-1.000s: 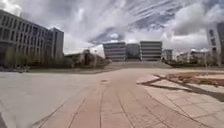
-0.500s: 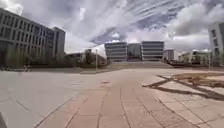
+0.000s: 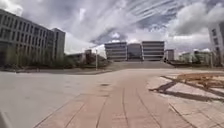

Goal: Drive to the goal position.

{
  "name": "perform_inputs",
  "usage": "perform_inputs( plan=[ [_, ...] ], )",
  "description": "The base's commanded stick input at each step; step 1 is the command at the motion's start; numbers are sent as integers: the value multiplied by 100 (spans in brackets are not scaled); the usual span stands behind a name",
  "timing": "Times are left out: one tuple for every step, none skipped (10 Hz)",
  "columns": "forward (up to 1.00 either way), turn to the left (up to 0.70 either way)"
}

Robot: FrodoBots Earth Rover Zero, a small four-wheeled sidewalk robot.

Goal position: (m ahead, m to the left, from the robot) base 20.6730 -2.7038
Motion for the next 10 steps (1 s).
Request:
perform_inputs(
  plan=[
    [100, 5],
    [100, 4],
    [100, 4],
    [100, 4],
    [100, 4],
    [100, 3],
    [100, 3],
    [100, 4],
    [100, 3],
    [100, 2]
  ],
)
